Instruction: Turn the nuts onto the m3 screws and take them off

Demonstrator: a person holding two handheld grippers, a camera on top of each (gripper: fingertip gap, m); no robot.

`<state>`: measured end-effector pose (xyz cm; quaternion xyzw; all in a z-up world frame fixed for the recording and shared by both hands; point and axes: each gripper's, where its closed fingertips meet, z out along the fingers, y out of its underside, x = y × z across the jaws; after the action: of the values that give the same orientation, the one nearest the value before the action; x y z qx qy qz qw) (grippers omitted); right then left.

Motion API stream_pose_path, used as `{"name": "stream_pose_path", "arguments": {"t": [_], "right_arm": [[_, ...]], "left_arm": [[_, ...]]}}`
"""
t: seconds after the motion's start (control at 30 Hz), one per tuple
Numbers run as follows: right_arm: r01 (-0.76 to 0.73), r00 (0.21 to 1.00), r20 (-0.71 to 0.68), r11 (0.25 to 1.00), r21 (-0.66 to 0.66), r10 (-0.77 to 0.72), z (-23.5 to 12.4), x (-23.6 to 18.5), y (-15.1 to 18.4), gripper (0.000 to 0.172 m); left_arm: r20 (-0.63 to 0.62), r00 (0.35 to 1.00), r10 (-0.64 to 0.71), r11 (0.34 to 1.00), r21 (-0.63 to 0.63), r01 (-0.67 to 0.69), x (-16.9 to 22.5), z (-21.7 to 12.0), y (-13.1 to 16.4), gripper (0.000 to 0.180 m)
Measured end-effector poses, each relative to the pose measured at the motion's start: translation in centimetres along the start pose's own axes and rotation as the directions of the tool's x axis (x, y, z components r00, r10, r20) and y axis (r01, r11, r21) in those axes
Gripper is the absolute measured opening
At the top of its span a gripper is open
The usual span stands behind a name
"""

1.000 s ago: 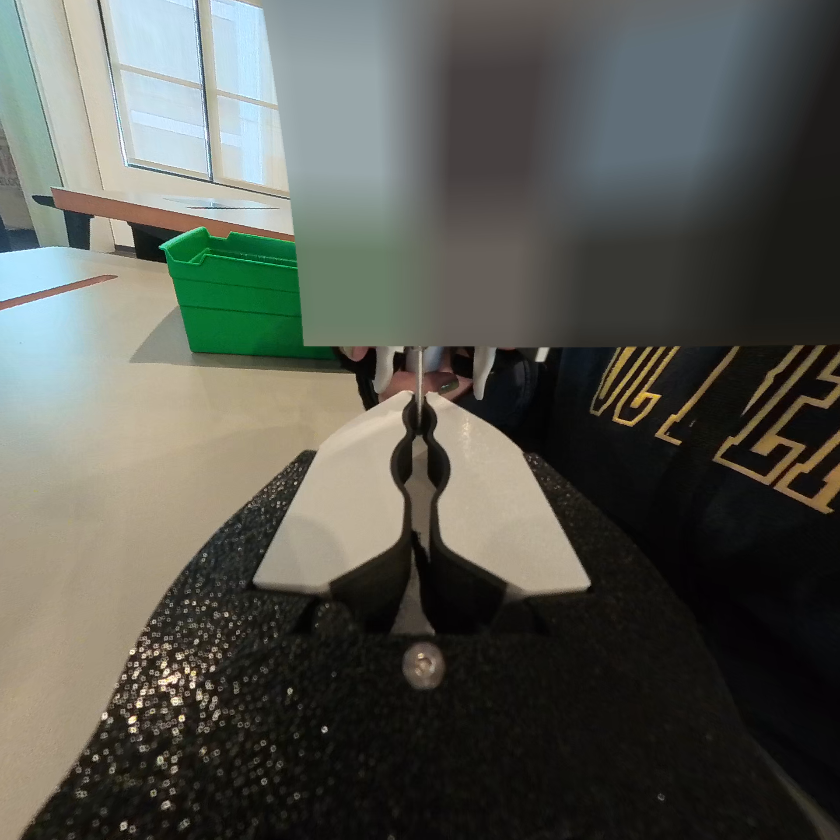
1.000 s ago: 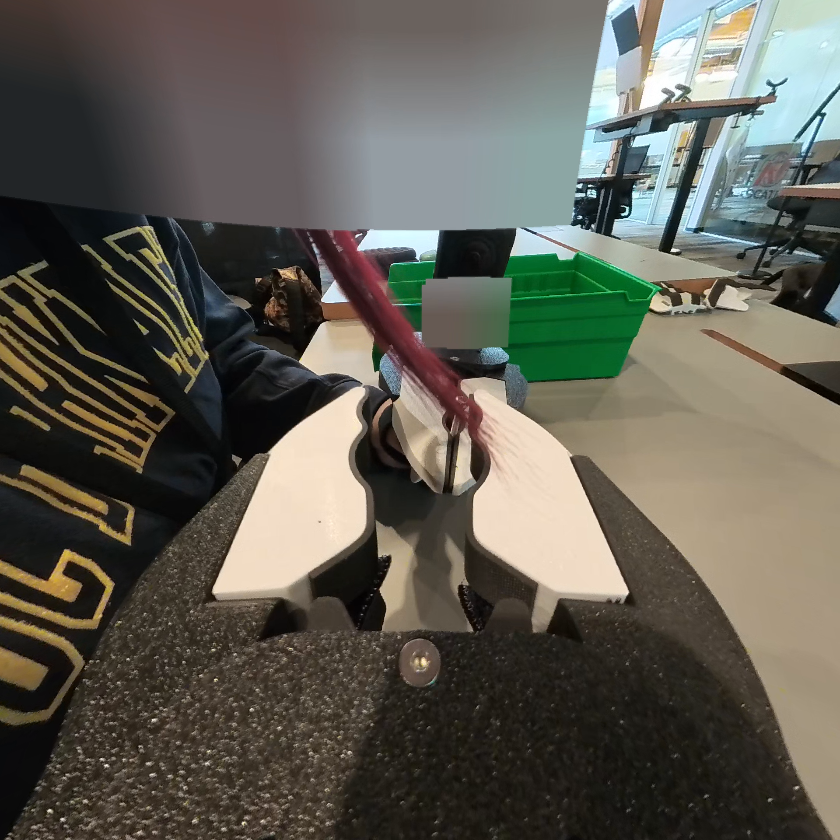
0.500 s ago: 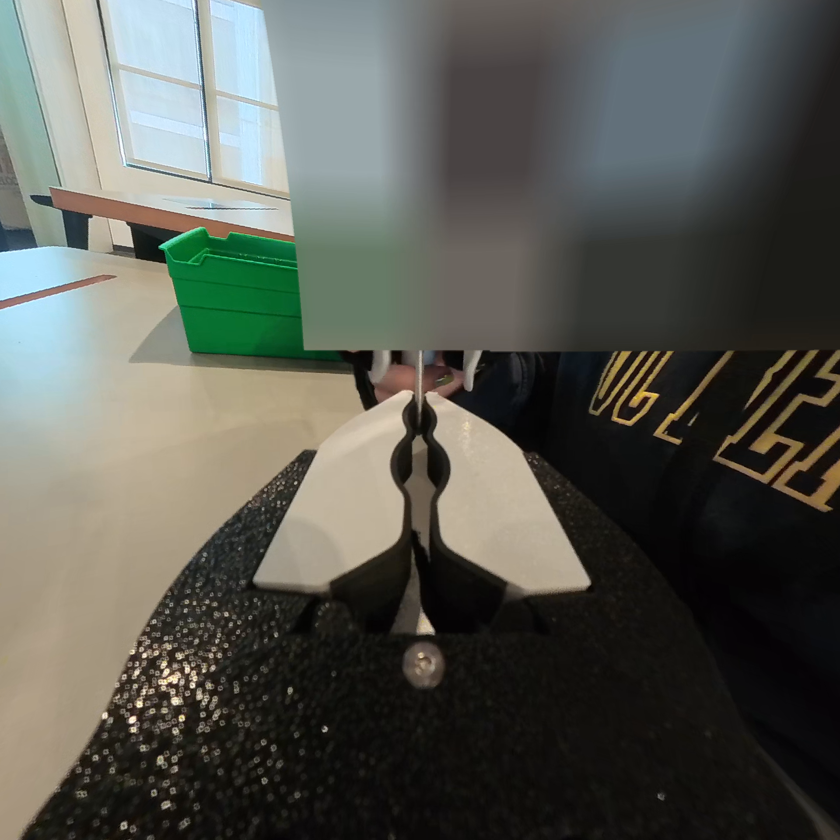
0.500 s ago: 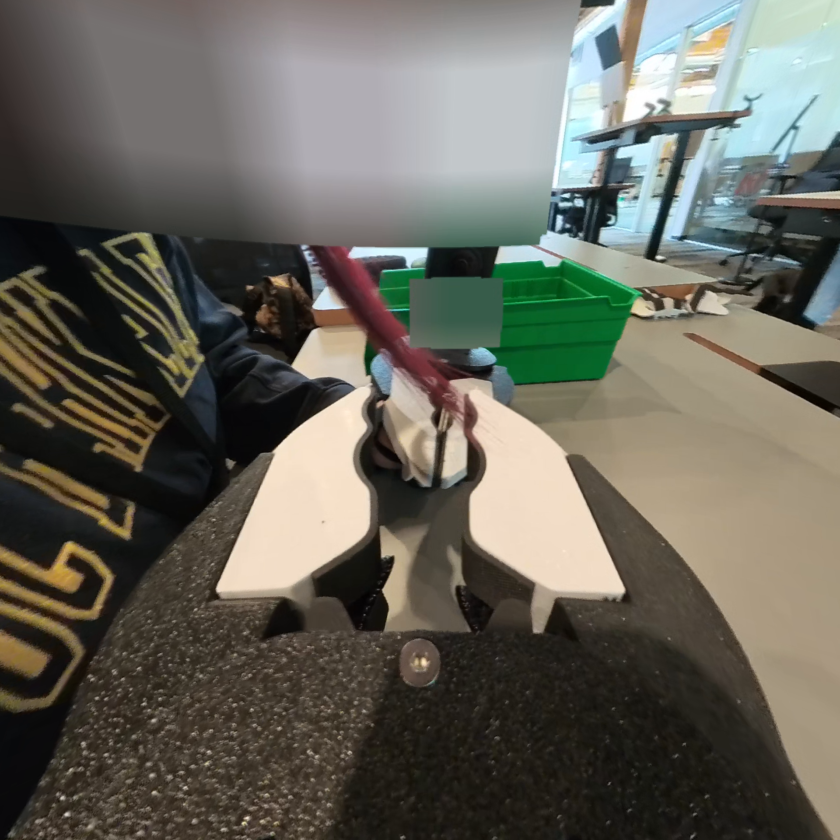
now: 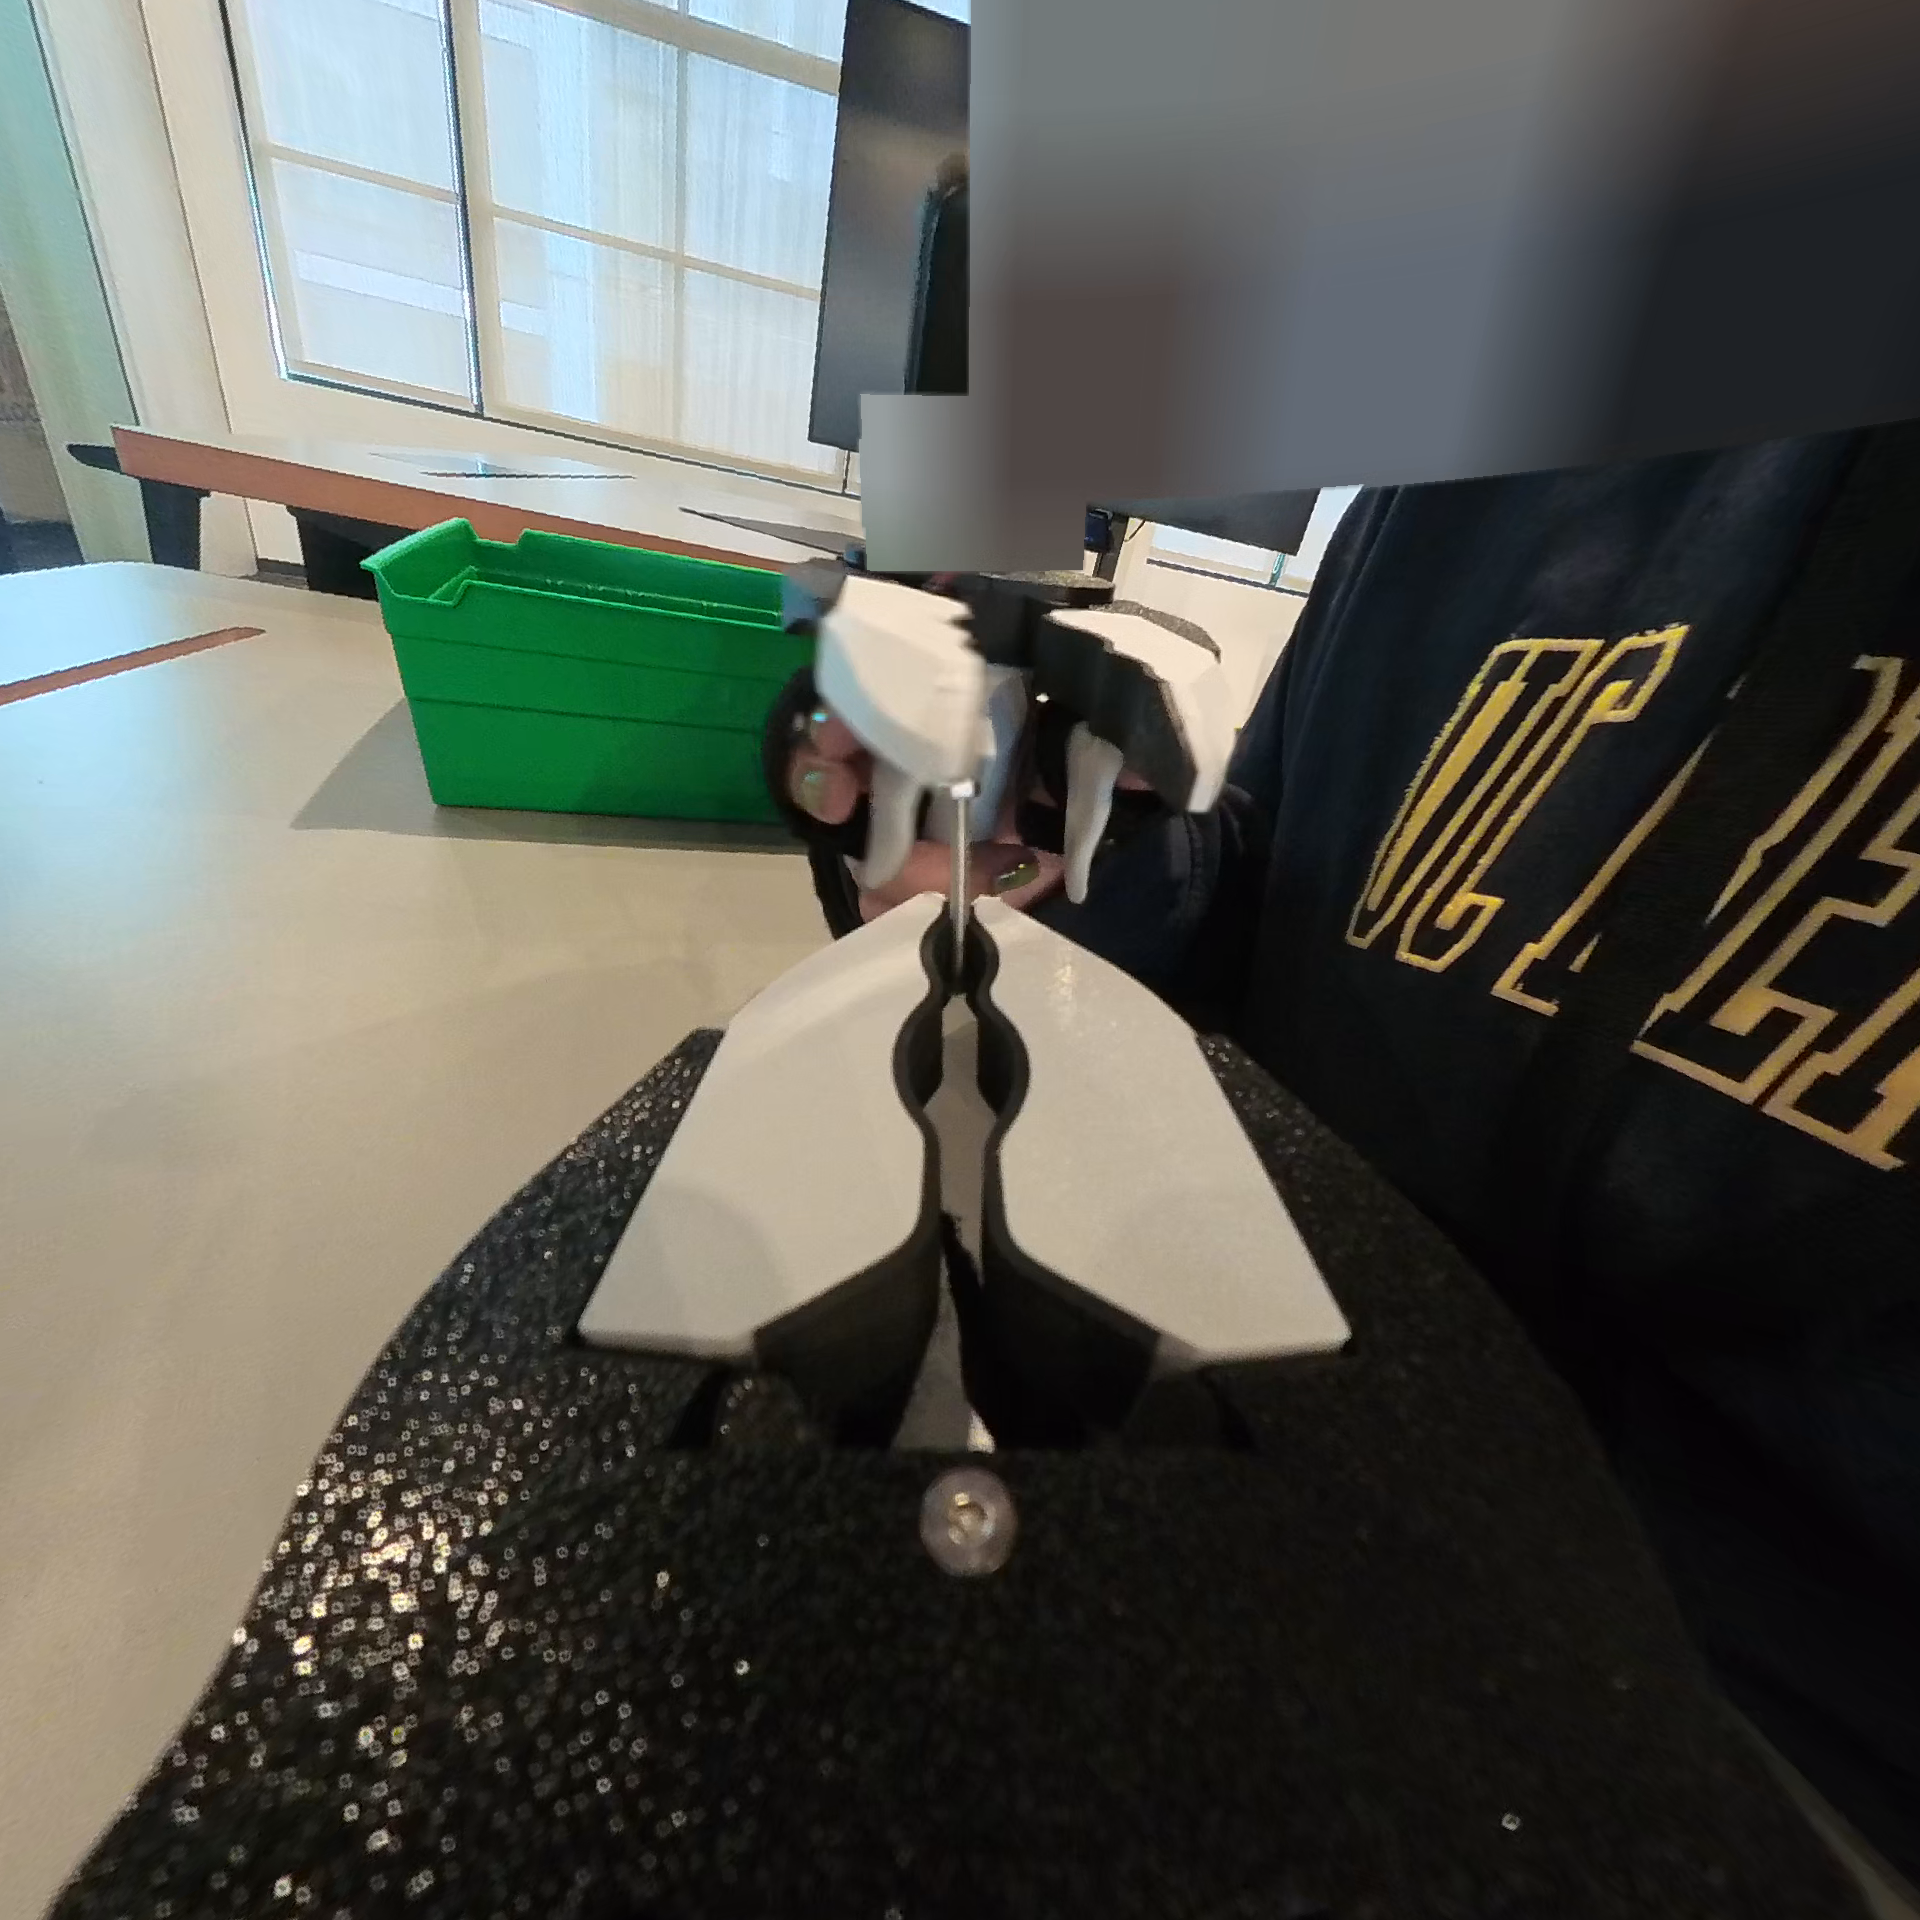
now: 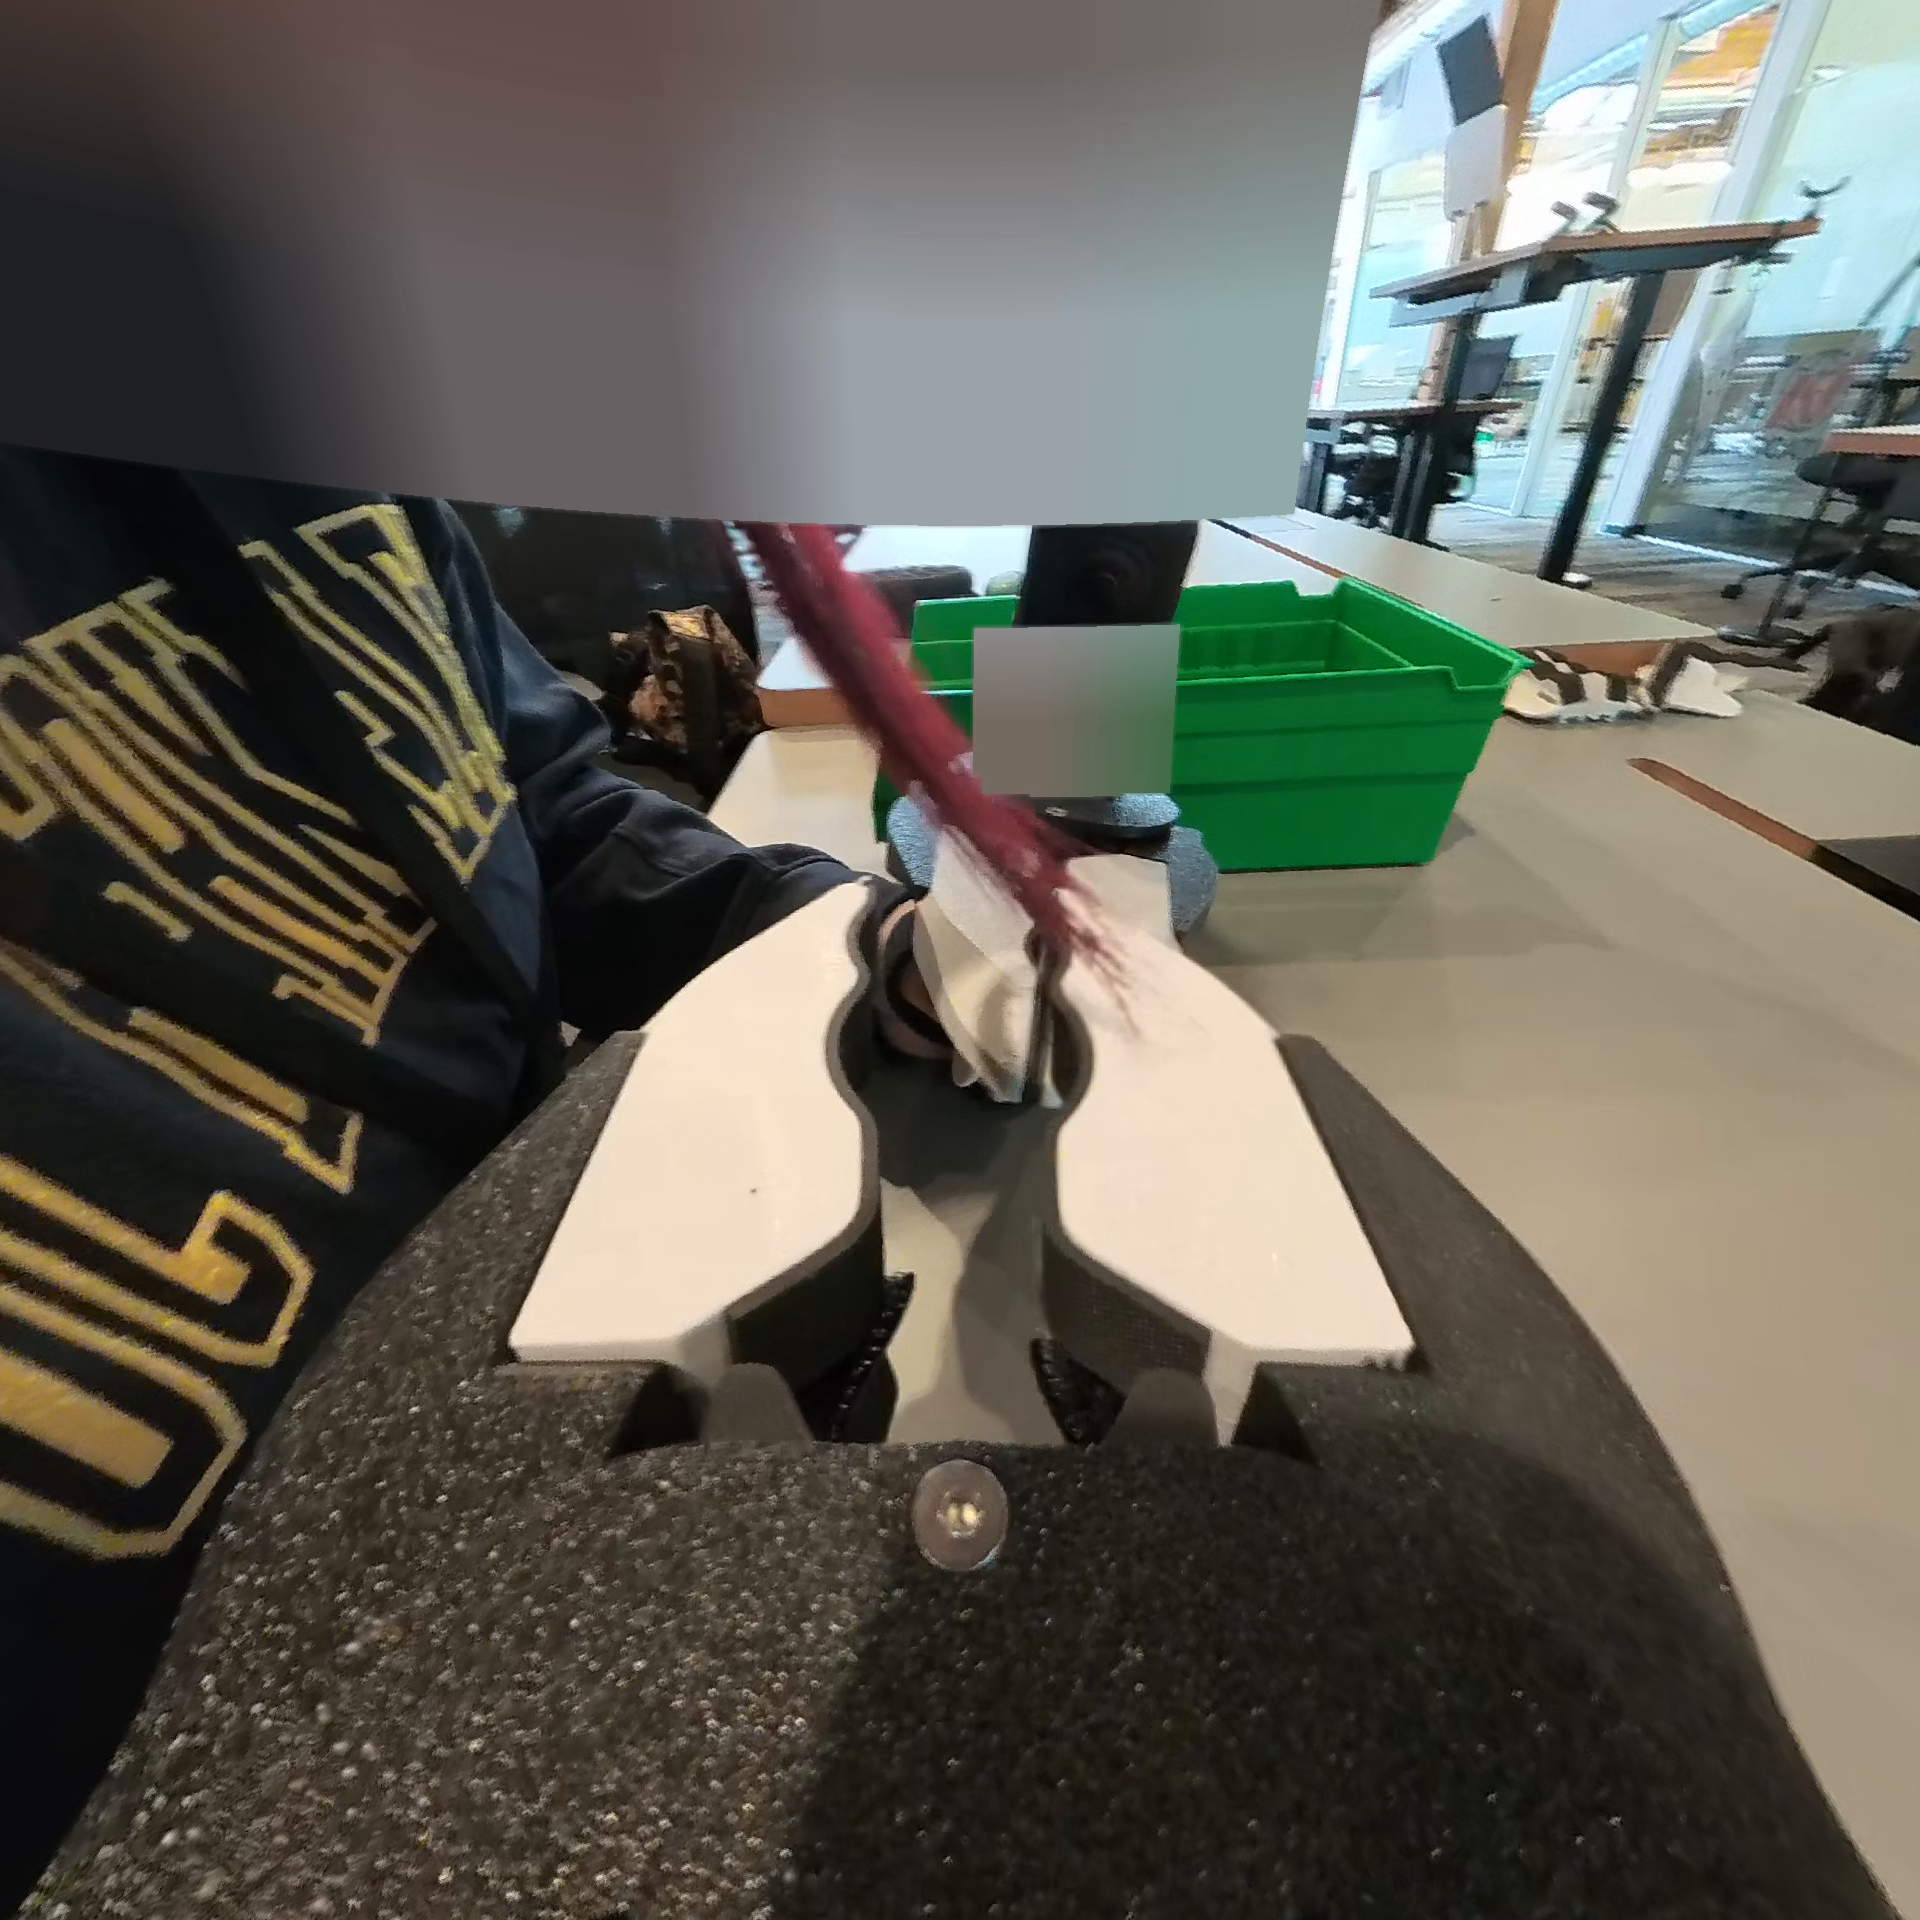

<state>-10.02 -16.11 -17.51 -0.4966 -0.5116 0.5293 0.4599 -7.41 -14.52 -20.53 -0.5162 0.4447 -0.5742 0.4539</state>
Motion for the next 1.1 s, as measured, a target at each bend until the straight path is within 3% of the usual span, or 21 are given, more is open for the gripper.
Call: {"name": "stream_pose_path", "arguments": {"t": [0.57, 1.1], "right_arm": [[0.008, 0.998, -0.055, 1.0, 0.003, -0.008, 0.0, 0.9, 0.1, 0.033], [0.026, 0.993, -0.116, 0.999, -0.034, -0.029, 1.0, 2.0, 0.9, 0.007]], "left_arm": [[-0.003, 1.0, 0.002, 1.0, -0.013, -0.002, 0.0, 0.1, 0.2, 0.0], [-0.024, 1.0, 0.02, 0.999, -0.046, -0.021, 0.4, 0.3, 0.7, 0.0]]}}
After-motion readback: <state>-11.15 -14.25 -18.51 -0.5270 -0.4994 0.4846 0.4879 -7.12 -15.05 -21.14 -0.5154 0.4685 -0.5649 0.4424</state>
